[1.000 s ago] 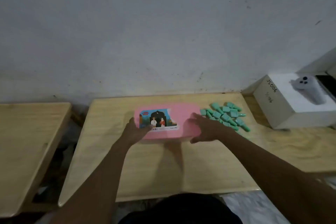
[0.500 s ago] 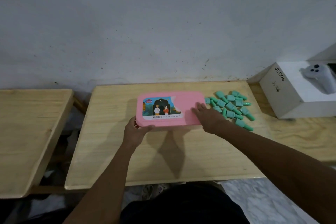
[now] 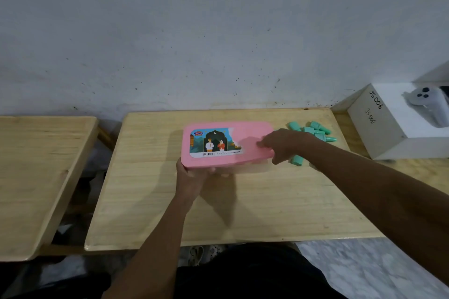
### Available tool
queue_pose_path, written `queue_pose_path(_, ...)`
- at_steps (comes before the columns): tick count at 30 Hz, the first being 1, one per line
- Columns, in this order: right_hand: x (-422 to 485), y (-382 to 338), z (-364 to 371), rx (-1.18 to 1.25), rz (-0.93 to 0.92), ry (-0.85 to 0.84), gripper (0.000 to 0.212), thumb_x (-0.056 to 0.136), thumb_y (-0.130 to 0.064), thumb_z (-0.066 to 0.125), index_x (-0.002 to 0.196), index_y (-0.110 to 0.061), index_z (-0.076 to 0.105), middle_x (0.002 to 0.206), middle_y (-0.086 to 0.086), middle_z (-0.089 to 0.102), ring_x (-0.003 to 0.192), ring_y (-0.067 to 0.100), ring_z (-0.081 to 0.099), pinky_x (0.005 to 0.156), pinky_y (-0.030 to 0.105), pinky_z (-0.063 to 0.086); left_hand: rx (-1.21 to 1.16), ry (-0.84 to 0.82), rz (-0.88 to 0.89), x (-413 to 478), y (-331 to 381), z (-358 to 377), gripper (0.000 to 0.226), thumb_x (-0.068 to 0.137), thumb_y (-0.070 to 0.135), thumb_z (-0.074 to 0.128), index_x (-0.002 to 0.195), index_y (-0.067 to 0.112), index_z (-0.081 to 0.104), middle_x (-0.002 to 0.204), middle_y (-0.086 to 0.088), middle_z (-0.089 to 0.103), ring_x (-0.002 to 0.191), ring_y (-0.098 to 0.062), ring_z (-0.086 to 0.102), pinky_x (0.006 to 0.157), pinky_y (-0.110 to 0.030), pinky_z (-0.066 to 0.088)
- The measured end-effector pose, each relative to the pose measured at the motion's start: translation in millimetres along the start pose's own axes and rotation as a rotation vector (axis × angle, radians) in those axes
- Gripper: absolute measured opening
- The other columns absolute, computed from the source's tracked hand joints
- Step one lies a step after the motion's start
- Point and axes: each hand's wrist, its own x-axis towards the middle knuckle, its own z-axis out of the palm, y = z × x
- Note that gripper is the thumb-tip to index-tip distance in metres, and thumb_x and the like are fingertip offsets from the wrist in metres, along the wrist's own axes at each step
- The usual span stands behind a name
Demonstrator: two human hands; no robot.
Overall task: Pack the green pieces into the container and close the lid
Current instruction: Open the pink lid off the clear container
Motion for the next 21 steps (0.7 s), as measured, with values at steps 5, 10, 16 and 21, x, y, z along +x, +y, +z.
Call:
queue_pose_path(5,-2,-3,1,-0.008,-0.007,-0.003,0.070,0.088,-0.028,0.061,0.150,-0.021,0.029,0.145,0.009,0.045,0.123,0.026,0.050,0.100,0.035,0.042,-0.049,0.004,-0.106,-6,-7,17,0.102,0.063,0.016,0.088,0.137,0.020,0.019,0.130,0.005,0.046,0.116,-0.010,0.049,0.101,-0.035,0.046)
queue_pose_path(10,-2,-3,3,0.004,-0.006,-0.011,0.069,0.088,-0.027,0.061,0.149,-0.021,0.030,0.142,0.010,0.047,0.118,0.027,0.054,0.098,0.037,0.047,-0.063,-0.004,-0.120,-5,-12,23,0.108,0.064,0.013,0.087,0.140,0.025,0.010,0.137,0.000,0.042,0.125,-0.016,0.046,0.102,-0.033,0.045)
queue_pose_path(16,-3,-4,0,0.012,-0.016,-0.016,0.068,0.088,-0.027,0.061,0.149,-0.021,0.031,0.137,0.009,0.051,0.113,0.024,0.055,0.092,0.032,0.045,-0.048,0.080,-0.137,1,-18,28,0.116,0.053,0.024,0.091,0.137,0.033,0.013,0.140,-0.001,0.039,0.127,-0.017,0.045,0.106,-0.042,0.044)
queue_pose_path(21,-11,1,-15,0.104,-0.007,-0.057,0.069,0.087,-0.026,0.063,0.149,-0.027,0.033,0.142,0.005,0.046,0.118,0.023,0.051,0.100,0.033,0.042,-0.035,0.091,-0.146,3,-14,32,0.118,0.053,0.025,0.092,0.138,0.031,0.011,0.141,-0.001,0.034,0.126,-0.016,0.044,0.109,-0.041,0.041)
